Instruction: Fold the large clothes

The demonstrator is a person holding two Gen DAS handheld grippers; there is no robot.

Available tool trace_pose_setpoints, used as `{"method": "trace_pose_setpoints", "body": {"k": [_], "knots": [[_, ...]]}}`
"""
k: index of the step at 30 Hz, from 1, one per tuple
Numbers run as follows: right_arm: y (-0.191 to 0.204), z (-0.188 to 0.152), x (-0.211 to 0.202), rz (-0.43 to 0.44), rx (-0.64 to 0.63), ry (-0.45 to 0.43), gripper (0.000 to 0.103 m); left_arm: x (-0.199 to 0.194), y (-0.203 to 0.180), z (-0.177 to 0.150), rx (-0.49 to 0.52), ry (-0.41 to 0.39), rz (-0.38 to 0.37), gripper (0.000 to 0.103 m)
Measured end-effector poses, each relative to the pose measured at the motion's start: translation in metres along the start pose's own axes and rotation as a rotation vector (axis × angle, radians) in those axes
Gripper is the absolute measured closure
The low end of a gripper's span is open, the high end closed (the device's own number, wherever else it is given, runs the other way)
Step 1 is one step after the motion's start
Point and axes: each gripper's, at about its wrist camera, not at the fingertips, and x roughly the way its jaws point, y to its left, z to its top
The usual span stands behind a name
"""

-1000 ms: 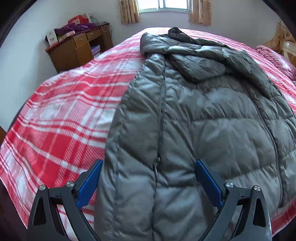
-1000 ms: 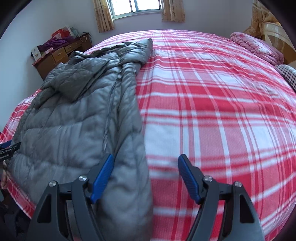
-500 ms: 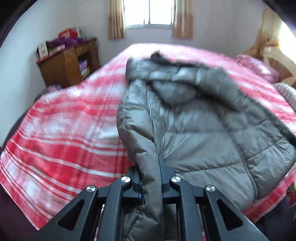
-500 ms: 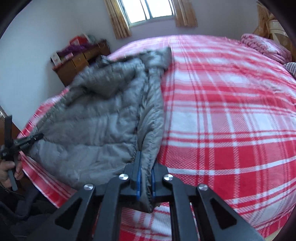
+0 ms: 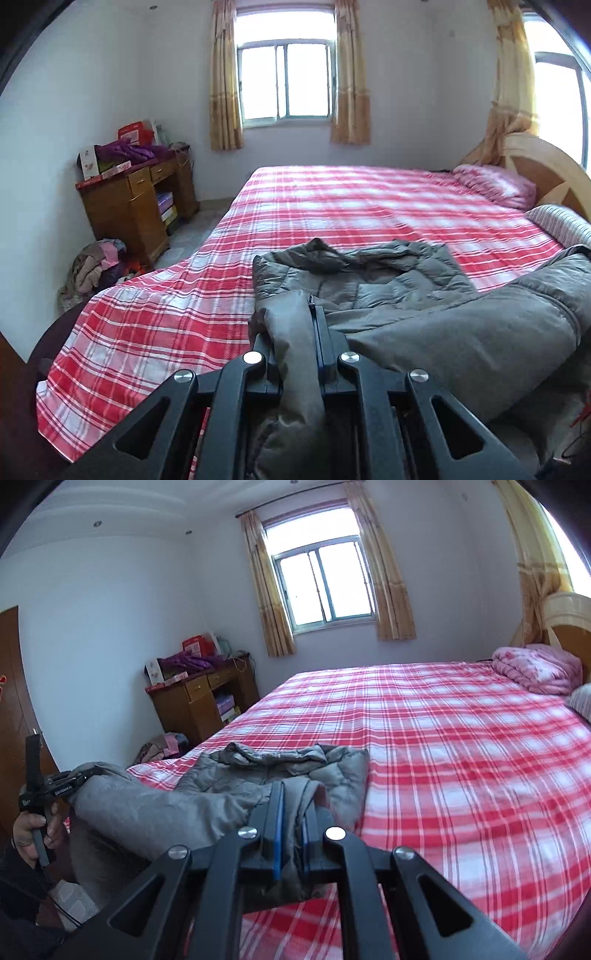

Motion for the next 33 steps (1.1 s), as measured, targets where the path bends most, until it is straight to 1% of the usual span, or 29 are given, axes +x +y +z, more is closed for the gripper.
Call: {"method": "trace_pose_setpoints", "body": {"k": [1, 3, 5, 7, 9, 12, 13, 14, 15, 16, 17, 18, 20, 22, 24, 26, 27, 28, 29, 30, 31, 32, 33], "knots": [[-0.001, 0.002, 0.005, 0.000, 0.002, 0.007, 0.094, 0.001, 0.002, 0.005, 0.002, 0.007, -0.011, 0.092], [0.002, 0.008, 0.008, -0.007, -0.017, 0.006, 0.094, -0.001, 0.007, 0.023, -0.013, -0.003, -0.049, 0.092], [0.005, 0.020, 0.003, -0.013, -0.043, -0.018, 0.094, 0.004, 0.008, 0.049, 0.002, -0.029, -0.053, 0.092], [0.003, 0.041, 0.010, -0.025, -0.062, -0.047, 0.094, 0.025, 0.015, 0.076, 0.009, -0.041, -0.039, 0.092], [-0.003, 0.063, 0.029, -0.024, -0.054, -0.066, 0.094, 0.061, 0.025, 0.095, 0.000, -0.024, -0.040, 0.092], [-0.019, 0.092, 0.092, -0.064, -0.022, -0.036, 0.094, 0.135, 0.038, 0.107, -0.024, 0.053, -0.043, 0.092], [-0.026, 0.095, 0.113, -0.064, 0.005, -0.012, 0.094, 0.161, 0.042, 0.106, -0.036, 0.091, -0.043, 0.092], [-0.031, 0.097, 0.131, -0.067, 0.024, 0.012, 0.094, 0.181, 0.046, 0.105, -0.055, 0.112, -0.046, 0.092], [-0.038, 0.096, 0.160, -0.075, 0.043, 0.042, 0.094, 0.199, 0.048, 0.103, -0.069, 0.128, -0.051, 0.091], [-0.044, 0.094, 0.178, -0.079, 0.057, 0.068, 0.094, 0.217, 0.049, 0.102, -0.065, 0.138, -0.044, 0.088], [-0.049, 0.091, 0.196, -0.089, 0.064, 0.094, 0.095, 0.234, 0.052, 0.102, -0.081, 0.151, -0.046, 0.088], [-0.056, 0.087, 0.220, -0.101, 0.075, 0.121, 0.094, 0.244, 0.058, 0.104, -0.105, 0.160, -0.056, 0.087], [-0.071, 0.081, 0.247, -0.096, 0.105, 0.157, 0.094, 0.274, 0.066, 0.106, -0.145, 0.191, -0.077, 0.085], [-0.086, 0.074, 0.279, -0.114, 0.127, 0.194, 0.094, 0.300, 0.071, 0.109, -0.148, 0.214, -0.066, 0.082], [-0.093, 0.071, 0.306, -0.118, 0.126, 0.225, 0.094, 0.325, 0.078, 0.107, -0.174, 0.252, -0.074, 0.080], [-0.097, 0.069, 0.326, -0.133, 0.108, 0.240, 0.094, 0.349, 0.092, 0.106, -0.256, 0.301, -0.099, 0.076], [-0.098, 0.068, 0.334, -0.140, 0.102, 0.247, 0.094, 0.357, 0.101, 0.105, -0.300, 0.306, -0.101, 0.072], [-0.102, 0.067, 0.344, -0.143, 0.109, 0.256, 0.094, 0.363, 0.110, 0.105, -0.342, 0.303, -0.107, 0.061], [-0.106, 0.064, 0.352, -0.143, 0.120, 0.264, 0.094, 0.365, 0.120, 0.107, -0.377, 0.280, -0.062, 0.052], [-0.110, 0.062, 0.360, -0.144, 0.130, 0.273, 0.094, 0.363, 0.127, 0.107, -0.389, 0.244, 0.008, 0.033], [-0.112, 0.060, 0.366, -0.151, 0.133, 0.280, 0.094, 0.360, 0.130, 0.109, -0.392, 0.216, 0.058, 0.024], [-0.116, 0.057, 0.373, -0.165, 0.138, 0.286, 0.094, 0.357, 0.134, 0.111, -0.390, 0.182, 0.119, 0.024], [-0.118, 0.056, 0.377, -0.168, 0.145, 0.286, 0.093, 0.352, 0.136, 0.114, -0.390, 0.162, 0.163, 0.024]]}}
